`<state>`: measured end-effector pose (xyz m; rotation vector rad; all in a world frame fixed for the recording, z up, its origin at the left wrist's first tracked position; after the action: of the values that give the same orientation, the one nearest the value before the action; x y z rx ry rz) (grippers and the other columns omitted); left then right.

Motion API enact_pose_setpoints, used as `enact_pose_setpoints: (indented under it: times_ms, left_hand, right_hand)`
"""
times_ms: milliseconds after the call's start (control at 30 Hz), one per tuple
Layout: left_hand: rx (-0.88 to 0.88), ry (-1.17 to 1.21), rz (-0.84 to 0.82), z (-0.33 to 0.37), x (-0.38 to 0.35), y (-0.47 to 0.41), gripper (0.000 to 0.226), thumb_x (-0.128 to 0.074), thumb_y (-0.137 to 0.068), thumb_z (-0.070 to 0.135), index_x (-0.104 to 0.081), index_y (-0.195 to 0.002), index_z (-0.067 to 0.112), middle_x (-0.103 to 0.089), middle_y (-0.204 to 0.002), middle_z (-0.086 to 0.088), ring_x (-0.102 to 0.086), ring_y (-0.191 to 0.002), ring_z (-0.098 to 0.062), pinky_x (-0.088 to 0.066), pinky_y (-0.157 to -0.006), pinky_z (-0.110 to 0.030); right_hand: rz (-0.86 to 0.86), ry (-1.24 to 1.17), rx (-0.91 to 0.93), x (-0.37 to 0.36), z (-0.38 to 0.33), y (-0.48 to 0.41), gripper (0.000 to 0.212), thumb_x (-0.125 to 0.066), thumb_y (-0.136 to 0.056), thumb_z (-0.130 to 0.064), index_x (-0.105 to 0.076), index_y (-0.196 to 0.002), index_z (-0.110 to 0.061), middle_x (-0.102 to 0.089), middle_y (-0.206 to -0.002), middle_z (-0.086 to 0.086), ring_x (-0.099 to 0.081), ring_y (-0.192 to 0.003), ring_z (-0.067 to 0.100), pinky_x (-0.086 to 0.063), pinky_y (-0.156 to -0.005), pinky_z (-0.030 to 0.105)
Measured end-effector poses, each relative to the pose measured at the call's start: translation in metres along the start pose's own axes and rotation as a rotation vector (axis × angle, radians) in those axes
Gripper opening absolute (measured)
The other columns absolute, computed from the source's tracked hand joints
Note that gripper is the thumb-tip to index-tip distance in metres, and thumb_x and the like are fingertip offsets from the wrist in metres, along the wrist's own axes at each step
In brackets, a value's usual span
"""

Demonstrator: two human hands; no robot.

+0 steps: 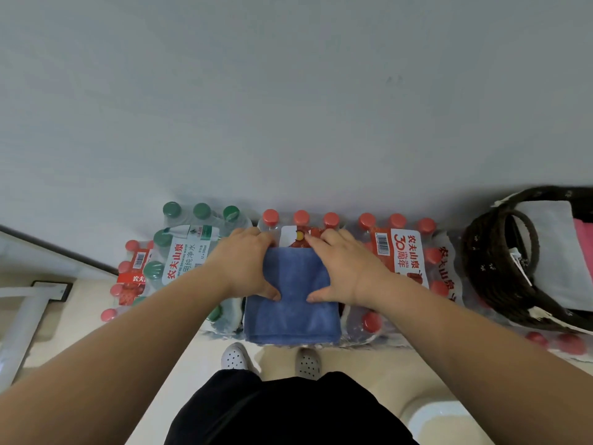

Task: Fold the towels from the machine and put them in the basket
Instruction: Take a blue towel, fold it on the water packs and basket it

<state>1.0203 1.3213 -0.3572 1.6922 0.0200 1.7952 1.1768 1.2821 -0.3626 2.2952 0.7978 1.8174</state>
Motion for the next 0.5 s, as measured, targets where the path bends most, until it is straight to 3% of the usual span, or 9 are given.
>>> enact_pose_setpoints:
  times_ms: [133,300,400,500]
  left_hand:
    - [0.002,-0.029,-0.044,0.005,0.003,-0.009,0.067,-0.084,-0.049,0.065,-0.060,-0.099,0.027,-0.048,-0.096,0.006,-0.052,-0.096,-0.021,-0.050,-0.081,-0.038]
    - [-0.057,-0.095,-0.050,0.014,0.013,-0.022,0.047,-0.082,-0.060,0.054,-0.052,-0.084,0.027,-0.057,-0.086,0.007,-0.056,-0.082,-0.019,-0.045,-0.065,-0.032]
    - [-0.063,-0.082,0.003,0.014,0.029,-0.033,0.035,-0.075,-0.070,0.041,-0.053,-0.089,0.023,-0.047,-0.075,0.008,-0.057,-0.078,-0.023,-0.044,-0.064,-0.032]
    - [-0.035,-0.056,0.174,0.008,0.053,-0.045,0.023,-0.065,-0.077,0.032,-0.047,-0.089,0.024,-0.054,-0.080,0.003,-0.063,-0.085,-0.030,-0.045,-0.067,-0.034]
  right_hand:
    - [-0.011,-0.014,-0.008,0.003,0.001,-0.009,0.084,-0.079,-0.059,-0.068,-0.050,-0.124,-0.025,-0.043,-0.116,-0.004,-0.041,-0.110,0.019,-0.045,-0.093,0.038]
    - [-0.075,0.032,0.029,0.013,-0.008,-0.022,0.065,-0.082,-0.059,-0.064,-0.047,-0.099,-0.026,-0.056,-0.100,-0.006,-0.054,-0.091,0.018,-0.044,-0.071,0.035]
    - [-0.037,0.053,-0.001,0.031,-0.006,-0.034,0.054,-0.080,-0.068,-0.054,-0.047,-0.100,-0.025,-0.059,-0.093,-0.004,-0.058,-0.083,0.023,-0.041,-0.065,0.034]
    - [0.169,0.121,-0.064,0.060,0.001,-0.043,0.039,-0.070,-0.082,-0.041,-0.048,-0.109,-0.023,-0.065,-0.104,0.003,-0.062,-0.095,0.028,-0.038,-0.070,0.034]
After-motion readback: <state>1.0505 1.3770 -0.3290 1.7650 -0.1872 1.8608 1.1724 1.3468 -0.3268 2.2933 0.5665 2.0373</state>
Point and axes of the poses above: each hand's wrist, its own y-axis away from the middle knuckle, its own x-axis out of the back of the hand, z = x × y, the point moved 8 cm from there along -y, towards the middle knuckle
